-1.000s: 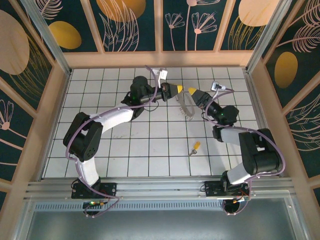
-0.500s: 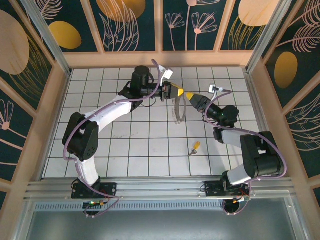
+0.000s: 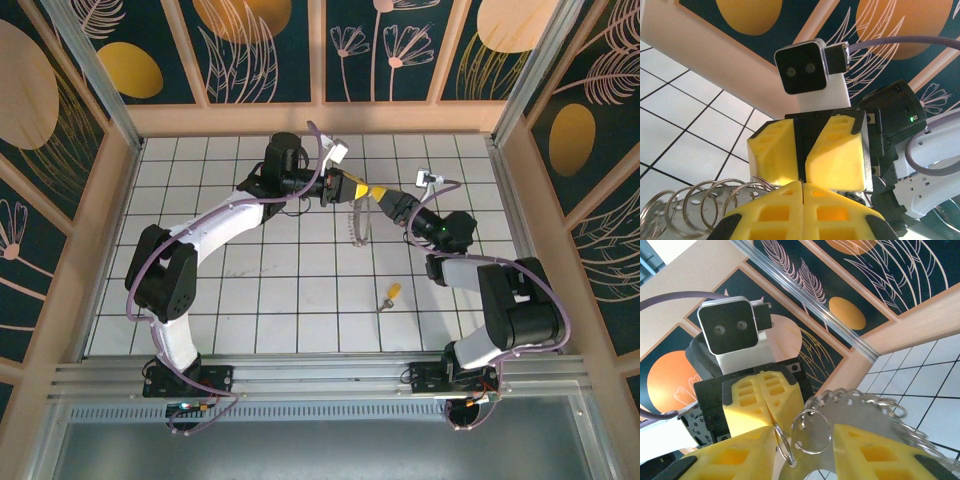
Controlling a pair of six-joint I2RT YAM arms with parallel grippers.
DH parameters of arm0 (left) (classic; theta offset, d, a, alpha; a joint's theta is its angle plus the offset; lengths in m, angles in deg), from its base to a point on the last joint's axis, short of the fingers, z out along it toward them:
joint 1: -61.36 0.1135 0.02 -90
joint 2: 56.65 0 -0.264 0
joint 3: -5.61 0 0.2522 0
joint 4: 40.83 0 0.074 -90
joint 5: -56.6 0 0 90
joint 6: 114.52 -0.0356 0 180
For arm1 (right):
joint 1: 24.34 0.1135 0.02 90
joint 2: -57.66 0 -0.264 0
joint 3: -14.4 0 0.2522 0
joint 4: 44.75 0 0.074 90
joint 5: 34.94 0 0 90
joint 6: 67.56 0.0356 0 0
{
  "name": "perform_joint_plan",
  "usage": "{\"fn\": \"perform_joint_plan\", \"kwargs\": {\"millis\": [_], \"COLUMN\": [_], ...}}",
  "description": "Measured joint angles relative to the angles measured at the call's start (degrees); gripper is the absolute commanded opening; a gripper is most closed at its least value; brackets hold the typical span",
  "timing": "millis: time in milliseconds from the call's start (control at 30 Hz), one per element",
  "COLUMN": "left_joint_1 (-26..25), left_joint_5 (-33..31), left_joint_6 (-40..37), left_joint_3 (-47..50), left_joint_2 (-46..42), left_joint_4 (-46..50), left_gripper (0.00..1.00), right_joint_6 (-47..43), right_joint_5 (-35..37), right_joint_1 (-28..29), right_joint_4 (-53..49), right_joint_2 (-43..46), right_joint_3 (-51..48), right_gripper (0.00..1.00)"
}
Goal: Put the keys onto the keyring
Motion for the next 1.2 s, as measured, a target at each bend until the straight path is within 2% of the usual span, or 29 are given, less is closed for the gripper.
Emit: {"fn": "perform_joint_plan", "kwargs": {"millis": [433,567,667,800,833,867,933,967,1100,1200], "left_joint_1": [0.33,0.5,0.81,1.07,1.09,1.09,1.07,1.01,0.81,1.09], "left_joint_5": [0.07,-0.04,-0.13,-0.11,-0.15,-0.15,-0.39,-0.85,-6.01,-12.0], "left_joint_6": [0.46,0.61,0.74,1.33,1.62,2.1,3.1,4.07,7.5,11.93], "left_joint_3": [0.0,0.02,0.02,0.02,0.07,0.22,1.01,1.92,8.59,15.61], "left_joint_2": [0.02,0.09,0.33,0.44,0.46,0.46,0.46,0.37,-2.38,-6.56], "left_joint_4": [-1.25,-1.29,-1.66,-1.73,-1.88,-2.36,-4.28,-5.92,-12.57,-19.3], "left_gripper": [0.0,0.0,0.0,0.0,0.01,0.12,0.25,0.37,0.48,0.47], "right_joint_6": [0.52,0.87,1.22,1.84,1.9,2.01,2.29,2.47,3.37,4.02], "right_joint_5": [-0.04,-0.28,-0.42,-0.55,-0.55,-0.46,-0.24,0.11,1.86,3.32], "right_joint_1": [1.55,1.79,1.92,1.97,1.97,1.99,2.08,2.19,2.25,2.25], "right_joint_4": [2.54,3.02,3.34,4.46,4.83,5.33,6.01,6.03,5.92,5.97], "right_joint_2": [-2.38,-2.91,-3.19,-3.89,-4.15,-4.39,-4.63,-4.7,-5.22,-5.22], "right_joint_3": [1.97,2.6,2.89,3.04,3.08,3.13,3.17,3.17,3.15,3.15], "right_gripper": [0.27,0.18,0.01,0.0,0.0,0.0,0.0,0.0,0.0,0.0]}}
